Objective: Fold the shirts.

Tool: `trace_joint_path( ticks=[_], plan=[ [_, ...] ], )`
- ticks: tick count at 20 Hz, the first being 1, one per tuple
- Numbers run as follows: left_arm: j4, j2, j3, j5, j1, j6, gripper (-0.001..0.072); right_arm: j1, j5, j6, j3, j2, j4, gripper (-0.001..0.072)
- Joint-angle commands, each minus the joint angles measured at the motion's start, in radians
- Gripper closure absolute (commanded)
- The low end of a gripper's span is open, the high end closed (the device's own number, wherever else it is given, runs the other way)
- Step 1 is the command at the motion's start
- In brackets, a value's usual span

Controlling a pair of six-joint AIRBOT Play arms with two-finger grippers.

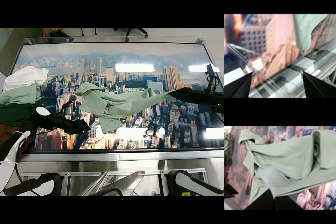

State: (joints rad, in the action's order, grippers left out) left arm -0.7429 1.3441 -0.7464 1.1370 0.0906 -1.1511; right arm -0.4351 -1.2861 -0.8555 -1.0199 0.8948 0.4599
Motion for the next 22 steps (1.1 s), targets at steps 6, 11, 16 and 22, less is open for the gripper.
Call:
trace_joint_path(
  ticks=[6, 11, 16, 22],
  plan=[
    [0.146, 0.136, -0.003, -0.383, 0.411, -0.021, 0.0038, 0.013, -0.005, 0.003, -0.005, -0.003, -0.002, 0.0698],
    [0.138, 0.199, -0.125, -0.333, 0.354, -0.018, 0.0417, 0.013, -0.027, 0.011, -0.005, -0.003, -0.003, 0.0698],
    [0.135, 0.169, -0.338, -0.186, 0.278, -0.001, 0.0692, 0.013, -0.039, 0.035, -0.013, -0.006, -0.071, 0.0698],
    [0.130, -0.156, -0.827, 0.069, 0.087, -0.067, 0.0693, 0.009, -0.132, 0.127, -0.386, -0.039, -0.466, 0.0698]
  ],
)
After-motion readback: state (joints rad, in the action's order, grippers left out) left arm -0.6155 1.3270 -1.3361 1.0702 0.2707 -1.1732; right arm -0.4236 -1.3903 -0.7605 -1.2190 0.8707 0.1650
